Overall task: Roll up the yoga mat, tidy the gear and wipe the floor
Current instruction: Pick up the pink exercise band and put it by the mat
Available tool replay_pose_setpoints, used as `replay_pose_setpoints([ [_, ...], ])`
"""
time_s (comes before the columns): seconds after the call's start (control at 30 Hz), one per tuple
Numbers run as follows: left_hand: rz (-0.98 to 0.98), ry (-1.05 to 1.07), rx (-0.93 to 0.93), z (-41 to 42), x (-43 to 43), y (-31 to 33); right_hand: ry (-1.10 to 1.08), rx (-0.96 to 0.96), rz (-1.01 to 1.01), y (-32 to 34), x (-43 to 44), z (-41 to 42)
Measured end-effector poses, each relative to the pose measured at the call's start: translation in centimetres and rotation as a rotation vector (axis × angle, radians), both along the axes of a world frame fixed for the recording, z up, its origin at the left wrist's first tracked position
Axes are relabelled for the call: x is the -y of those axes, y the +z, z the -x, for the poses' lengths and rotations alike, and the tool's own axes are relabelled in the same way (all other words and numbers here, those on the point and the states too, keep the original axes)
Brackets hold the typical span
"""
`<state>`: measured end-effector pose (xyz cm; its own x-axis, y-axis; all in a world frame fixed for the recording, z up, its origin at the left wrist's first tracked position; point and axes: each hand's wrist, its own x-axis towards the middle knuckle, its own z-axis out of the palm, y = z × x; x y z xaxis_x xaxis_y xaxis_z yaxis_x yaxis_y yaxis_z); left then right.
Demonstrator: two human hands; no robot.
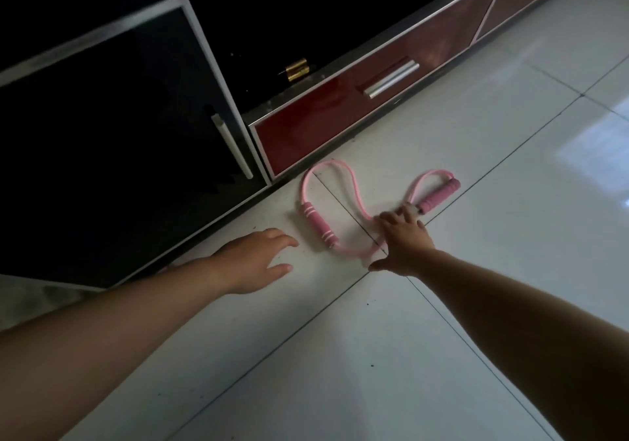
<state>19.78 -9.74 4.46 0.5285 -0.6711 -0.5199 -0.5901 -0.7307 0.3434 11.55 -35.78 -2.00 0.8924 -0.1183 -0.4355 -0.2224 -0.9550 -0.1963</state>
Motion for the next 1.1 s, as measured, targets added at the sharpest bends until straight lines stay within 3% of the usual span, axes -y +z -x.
replay_pose_setpoints([
  [0.1,-0.001,-0.005,-0.008,-0.1,-1.5,0.2,0.023,0.119,0.005,-0.6,-1.4,0.3],
  [0.23,-0.004,-0.033,-0.023,-0.2,-3.6,0.6,0.044,0.114,-0.024,-0.5,-3.2,0.9],
  [0.53,0.150,-0.075,-0.023,1.6,-11.3,4.4,0.197,0.316,-0.348,6.0,-10.2,1.6],
  [0.77,0.401,0.045,0.060,2.9,-20.3,7.9,0.312,0.257,-0.389,12.6,-19.0,1.4],
  [1.1,0.478,0.347,0.091,4.1,-34.8,10.1,0.426,0.030,-0.517,17.8,-36.7,-1.6],
])
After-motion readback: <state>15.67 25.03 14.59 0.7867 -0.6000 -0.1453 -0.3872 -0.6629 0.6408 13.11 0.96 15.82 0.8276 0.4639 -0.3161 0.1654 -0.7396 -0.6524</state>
